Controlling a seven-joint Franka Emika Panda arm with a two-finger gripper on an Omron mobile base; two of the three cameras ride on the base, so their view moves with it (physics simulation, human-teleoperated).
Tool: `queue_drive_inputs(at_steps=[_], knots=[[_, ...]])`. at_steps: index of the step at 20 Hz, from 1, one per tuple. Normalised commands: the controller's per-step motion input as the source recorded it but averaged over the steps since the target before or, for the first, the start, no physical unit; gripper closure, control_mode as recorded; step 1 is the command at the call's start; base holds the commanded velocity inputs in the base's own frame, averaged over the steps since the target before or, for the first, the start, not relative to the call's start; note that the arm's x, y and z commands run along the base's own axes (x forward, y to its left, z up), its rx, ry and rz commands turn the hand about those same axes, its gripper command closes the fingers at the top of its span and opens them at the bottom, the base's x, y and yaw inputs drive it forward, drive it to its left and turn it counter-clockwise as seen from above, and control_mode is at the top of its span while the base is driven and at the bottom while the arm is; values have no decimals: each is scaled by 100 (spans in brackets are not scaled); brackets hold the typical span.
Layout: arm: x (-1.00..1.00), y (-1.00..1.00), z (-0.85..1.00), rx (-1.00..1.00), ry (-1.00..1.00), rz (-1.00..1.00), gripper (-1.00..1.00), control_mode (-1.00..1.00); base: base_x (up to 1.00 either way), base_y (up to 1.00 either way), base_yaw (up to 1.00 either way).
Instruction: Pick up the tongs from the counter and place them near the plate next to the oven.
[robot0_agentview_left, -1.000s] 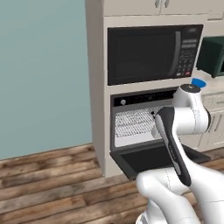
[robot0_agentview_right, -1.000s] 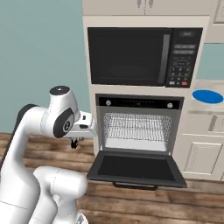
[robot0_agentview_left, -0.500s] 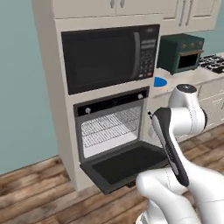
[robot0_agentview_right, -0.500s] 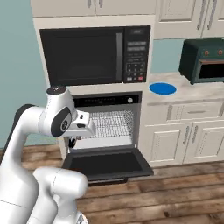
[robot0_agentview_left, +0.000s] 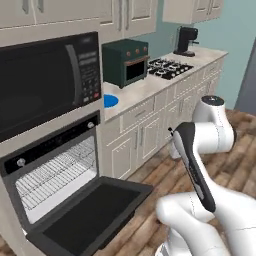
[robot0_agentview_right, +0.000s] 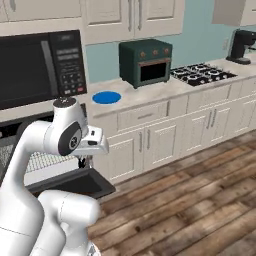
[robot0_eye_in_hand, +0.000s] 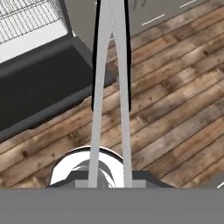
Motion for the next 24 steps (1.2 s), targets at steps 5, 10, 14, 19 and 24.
queue_drive_inputs(at_steps=[5,10,14,19,24], knots=[[0,0,0,0,0,0,100,100,56,-64,-45],[0,0,0,0,0,0,100,100,89,-54,-26],[0,0,0,0,0,0,100,100,100,-46,-6],[0,0,0,0,0,0,100,100,95,-14,13],[0,0,0,0,0,0,100,100,66,0,35]])
